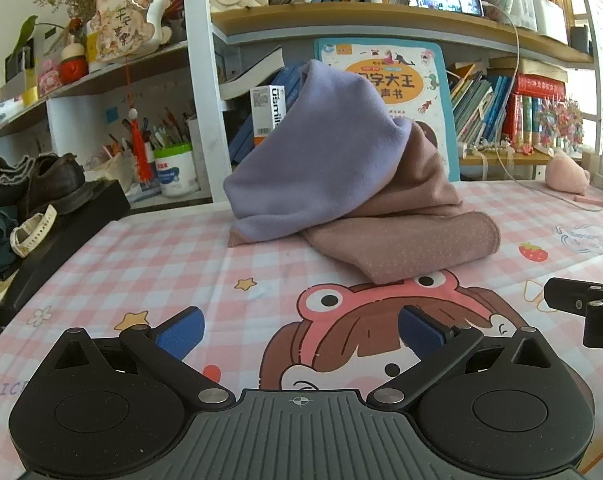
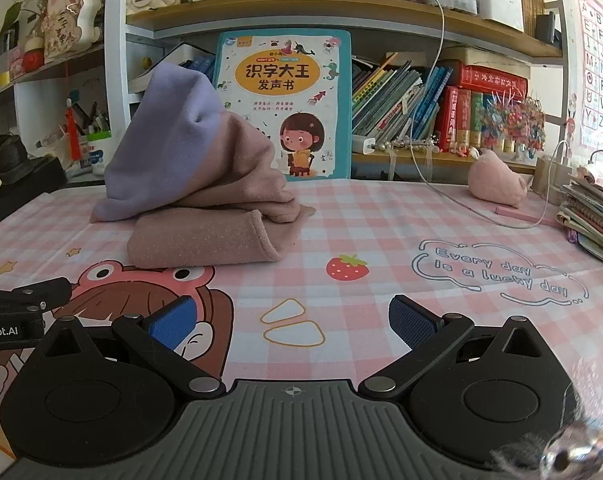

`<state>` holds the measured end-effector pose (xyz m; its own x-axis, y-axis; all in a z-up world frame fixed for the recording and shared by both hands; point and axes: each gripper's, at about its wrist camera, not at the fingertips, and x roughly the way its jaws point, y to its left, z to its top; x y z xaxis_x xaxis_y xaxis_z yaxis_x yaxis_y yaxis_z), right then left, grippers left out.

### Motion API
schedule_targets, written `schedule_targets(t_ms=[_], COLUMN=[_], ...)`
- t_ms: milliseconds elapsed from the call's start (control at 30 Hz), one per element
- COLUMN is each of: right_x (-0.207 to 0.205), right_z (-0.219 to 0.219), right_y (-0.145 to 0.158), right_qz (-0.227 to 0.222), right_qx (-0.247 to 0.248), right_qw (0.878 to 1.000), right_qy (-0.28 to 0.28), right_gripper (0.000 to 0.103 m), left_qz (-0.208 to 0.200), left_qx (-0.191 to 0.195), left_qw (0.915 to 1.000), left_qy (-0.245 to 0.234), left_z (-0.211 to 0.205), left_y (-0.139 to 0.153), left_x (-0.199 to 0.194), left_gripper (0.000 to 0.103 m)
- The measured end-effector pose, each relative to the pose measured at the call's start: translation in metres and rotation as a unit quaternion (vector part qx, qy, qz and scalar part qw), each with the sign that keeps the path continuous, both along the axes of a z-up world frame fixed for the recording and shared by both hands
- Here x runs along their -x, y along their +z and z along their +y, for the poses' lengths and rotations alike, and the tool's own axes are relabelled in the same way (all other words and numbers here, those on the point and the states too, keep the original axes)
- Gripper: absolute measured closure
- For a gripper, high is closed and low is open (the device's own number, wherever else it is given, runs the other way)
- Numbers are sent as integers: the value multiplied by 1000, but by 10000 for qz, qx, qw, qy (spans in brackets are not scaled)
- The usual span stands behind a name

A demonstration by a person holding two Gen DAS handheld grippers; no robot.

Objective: Fold clothes

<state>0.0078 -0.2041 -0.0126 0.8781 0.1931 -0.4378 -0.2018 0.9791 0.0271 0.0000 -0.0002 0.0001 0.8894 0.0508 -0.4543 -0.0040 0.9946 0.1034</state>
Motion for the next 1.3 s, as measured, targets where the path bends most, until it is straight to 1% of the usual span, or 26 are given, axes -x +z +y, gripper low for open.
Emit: schedule_targets(t_ms=[133, 600, 833, 1033, 1300], right_x=[0, -2, -5, -5, -5], right_z=[1, 0, -1, 0, 1], right_y=[1, -1, -3, -3, -2], right_qz=[21, 70, 193, 199, 190], right_qx=[-10, -10, -47, -14, 52], right_qw=[10000, 10000, 9998, 9998, 9998], right_qy=[16, -32, -31, -49, 16], right_gripper=[0, 0, 0, 0, 0], left_qz=[8, 51, 122, 171, 116], left_qx=[31, -51, 5, 82, 26], left_qw=[10000, 10000, 9999, 9998, 9999], left_qy=[-11, -35, 24, 38, 25], left_z=[-1, -2, 0, 2, -1], left_y=[1, 2, 0, -1, -1], left_x=[0, 0, -3, -4, -3], left_gripper=[0, 0, 0, 0, 0])
